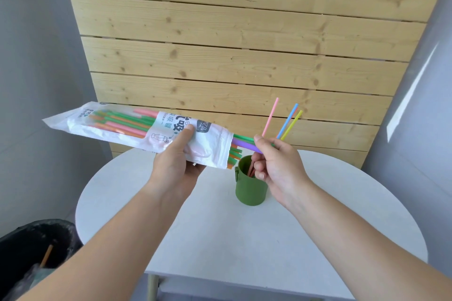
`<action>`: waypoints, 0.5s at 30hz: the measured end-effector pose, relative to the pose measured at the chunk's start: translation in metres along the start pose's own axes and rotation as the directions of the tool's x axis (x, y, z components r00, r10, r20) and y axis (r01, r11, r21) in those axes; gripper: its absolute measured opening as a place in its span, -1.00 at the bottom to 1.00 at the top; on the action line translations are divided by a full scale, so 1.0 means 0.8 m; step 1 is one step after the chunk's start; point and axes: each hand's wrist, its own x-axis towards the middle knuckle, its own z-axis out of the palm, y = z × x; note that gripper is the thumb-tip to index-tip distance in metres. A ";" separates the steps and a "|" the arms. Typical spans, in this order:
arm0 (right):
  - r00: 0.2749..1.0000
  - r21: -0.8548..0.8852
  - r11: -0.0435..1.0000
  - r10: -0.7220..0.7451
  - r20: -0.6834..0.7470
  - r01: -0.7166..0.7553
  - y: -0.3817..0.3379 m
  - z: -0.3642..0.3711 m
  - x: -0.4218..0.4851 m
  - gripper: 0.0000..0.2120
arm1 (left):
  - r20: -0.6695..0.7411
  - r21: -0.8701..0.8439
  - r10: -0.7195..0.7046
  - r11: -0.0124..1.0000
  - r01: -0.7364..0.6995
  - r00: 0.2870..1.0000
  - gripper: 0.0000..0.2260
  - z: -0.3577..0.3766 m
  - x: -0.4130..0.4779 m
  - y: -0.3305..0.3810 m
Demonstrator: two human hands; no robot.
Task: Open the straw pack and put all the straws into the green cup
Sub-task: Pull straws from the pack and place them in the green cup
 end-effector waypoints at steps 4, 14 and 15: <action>1.000 0.018 1.000 -0.004 -0.014 0.004 -0.005 -0.007 0.004 -0.84 | 0.011 -0.033 0.005 0.999 -0.005 1.000 -0.61 -0.004 0.002 0.000; 0.988 -0.157 0.976 -0.144 0.060 0.152 -0.049 -0.030 0.021 -0.85 | -0.033 -0.127 -0.055 0.991 0.051 0.998 -0.70 -0.009 0.007 -0.001; 0.984 -0.194 0.966 -0.162 0.069 0.173 -0.058 -0.038 0.024 -0.86 | -0.048 -0.137 -0.058 0.989 0.051 0.997 -0.71 -0.012 0.009 0.000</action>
